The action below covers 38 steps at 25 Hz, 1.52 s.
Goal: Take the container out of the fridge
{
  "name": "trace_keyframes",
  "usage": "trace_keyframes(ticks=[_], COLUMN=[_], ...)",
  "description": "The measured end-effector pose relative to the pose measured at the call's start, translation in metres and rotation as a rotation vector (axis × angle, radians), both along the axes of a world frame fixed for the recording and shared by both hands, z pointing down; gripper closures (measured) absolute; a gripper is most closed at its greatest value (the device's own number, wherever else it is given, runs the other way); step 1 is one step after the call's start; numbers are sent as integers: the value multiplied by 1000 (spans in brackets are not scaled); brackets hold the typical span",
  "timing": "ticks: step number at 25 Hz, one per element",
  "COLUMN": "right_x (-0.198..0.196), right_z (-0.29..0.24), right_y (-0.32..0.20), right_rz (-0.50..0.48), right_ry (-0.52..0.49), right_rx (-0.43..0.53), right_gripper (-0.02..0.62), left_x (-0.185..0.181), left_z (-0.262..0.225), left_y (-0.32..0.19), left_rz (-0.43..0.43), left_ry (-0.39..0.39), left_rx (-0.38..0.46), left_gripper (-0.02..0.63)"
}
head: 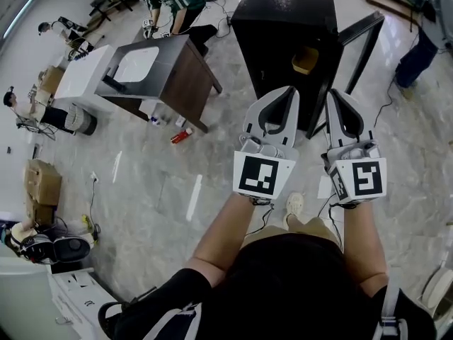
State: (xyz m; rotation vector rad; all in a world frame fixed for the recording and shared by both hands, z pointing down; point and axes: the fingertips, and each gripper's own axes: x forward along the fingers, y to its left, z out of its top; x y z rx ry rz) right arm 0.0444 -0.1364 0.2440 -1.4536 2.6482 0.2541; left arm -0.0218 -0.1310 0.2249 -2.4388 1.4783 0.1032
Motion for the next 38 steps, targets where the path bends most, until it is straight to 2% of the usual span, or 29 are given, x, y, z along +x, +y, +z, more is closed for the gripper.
trace_keyframes(ticks=[5,12,17,20,24,28,31,38], right_x=[6,20,25,35,36,30,31,13], right_z=[7,11,7,4,9,11,11,20], right_y=[-38,-63,-78,-84,-91,-98,-108,-132], right_rz=[-20,-35,-39,-35,-22,-20,-13,1], right_ry=[0,-25,-17,-22,-38,-18,-18,4], right_rx=[-11,-26,-13,-12,-29,-26,-35,-30], right_gripper=[560,560,560,560,560,560,560,560], left_x=[5,16,19,25,22,17,18,13], left_z=[7,10,16,13,8,15,11,21], left_y=[-36,-62,-81,-87,-92,-100,-112,-144], left_rz=[-26,-42,-25,-32,-15,-3,9,68], left_ry=[-14,-12,35,15,35,44,64,-8], left_rx=[-8,-23,-106,-115,-57,-80,-62,-30], left_gripper=[581,581,581,581,581,581,581,581])
